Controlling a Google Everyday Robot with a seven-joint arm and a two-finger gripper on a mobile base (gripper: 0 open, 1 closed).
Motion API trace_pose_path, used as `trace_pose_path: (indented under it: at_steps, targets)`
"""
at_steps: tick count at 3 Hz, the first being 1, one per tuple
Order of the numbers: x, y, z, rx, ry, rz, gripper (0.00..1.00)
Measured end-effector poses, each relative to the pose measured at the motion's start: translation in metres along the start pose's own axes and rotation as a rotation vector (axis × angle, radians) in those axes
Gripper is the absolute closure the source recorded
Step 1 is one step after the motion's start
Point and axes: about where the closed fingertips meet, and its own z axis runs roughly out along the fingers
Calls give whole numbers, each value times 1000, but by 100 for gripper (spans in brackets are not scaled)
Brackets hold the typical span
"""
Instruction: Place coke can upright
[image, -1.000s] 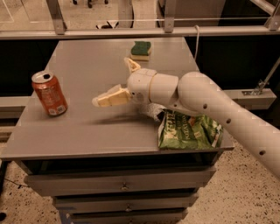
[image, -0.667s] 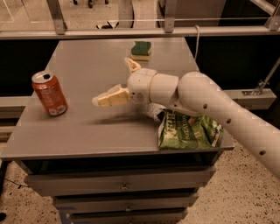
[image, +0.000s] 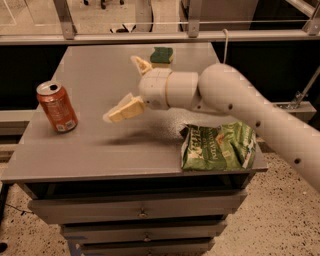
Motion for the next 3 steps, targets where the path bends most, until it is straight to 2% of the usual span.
trace_pose_path:
  at_steps: [1, 2, 3]
  targets:
    - [-29, -47, -16, -9, 55, -200, 0]
    - [-57, -85, -38, 46, 28, -233, 0]
    - [-59, -87, -39, 51, 26, -234, 0]
